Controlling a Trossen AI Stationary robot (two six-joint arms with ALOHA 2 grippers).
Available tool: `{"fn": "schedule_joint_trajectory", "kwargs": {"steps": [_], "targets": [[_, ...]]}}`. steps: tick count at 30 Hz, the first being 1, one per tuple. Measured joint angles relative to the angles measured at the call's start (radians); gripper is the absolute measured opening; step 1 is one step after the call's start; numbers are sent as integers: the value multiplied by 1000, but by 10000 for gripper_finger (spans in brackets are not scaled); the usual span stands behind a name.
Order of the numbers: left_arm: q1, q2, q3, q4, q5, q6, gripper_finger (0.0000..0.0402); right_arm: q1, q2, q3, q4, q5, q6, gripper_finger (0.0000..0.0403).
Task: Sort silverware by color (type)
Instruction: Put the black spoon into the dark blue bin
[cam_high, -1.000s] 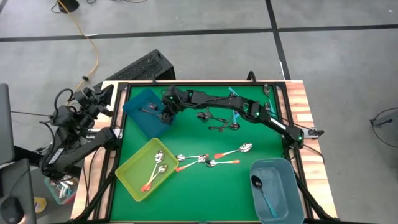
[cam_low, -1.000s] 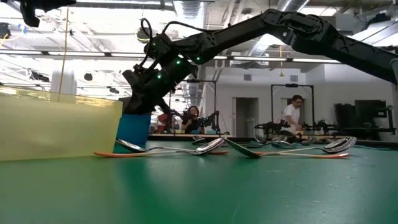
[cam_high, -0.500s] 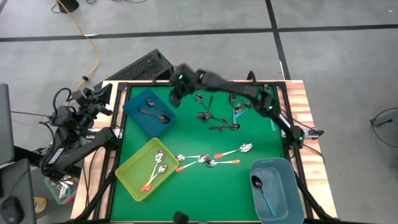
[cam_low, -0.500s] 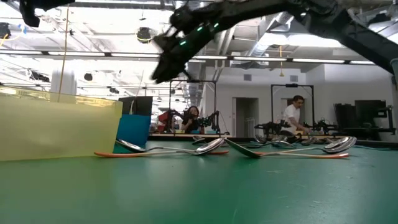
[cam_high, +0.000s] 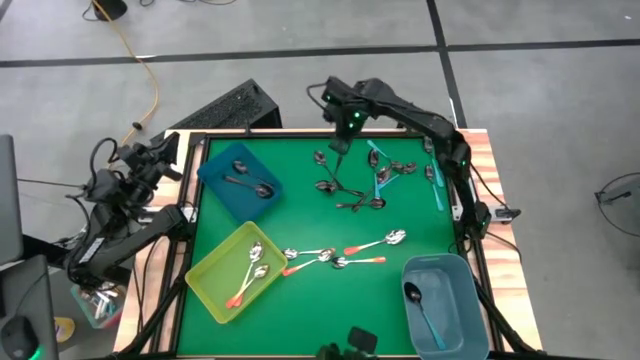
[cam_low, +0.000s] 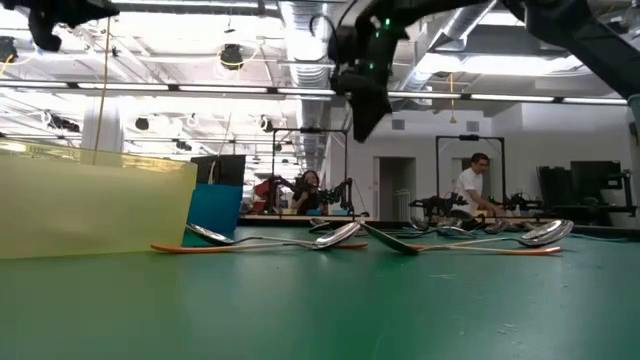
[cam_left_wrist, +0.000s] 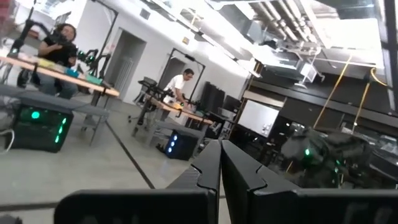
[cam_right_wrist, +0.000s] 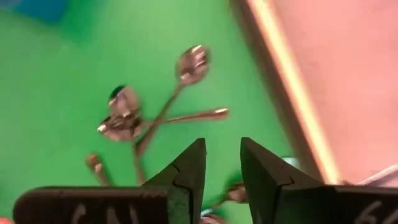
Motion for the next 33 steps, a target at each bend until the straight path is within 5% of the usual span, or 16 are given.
{"fn": "schedule_joint_trajectory", "kwargs": {"steps": [8, 20, 33], "targets": [[0, 1, -85, 58, -2, -87, 0, 101, -29, -353, 147, -47, -18, 113], [0, 1, -119, 111, 2, -93, 0, 175, -390, -1120, 1028, -32, 88, 113], [0, 0, -131, 122, -34, -120, 0, 170, -305, -1201, 1250, -35, -13, 113]]}}
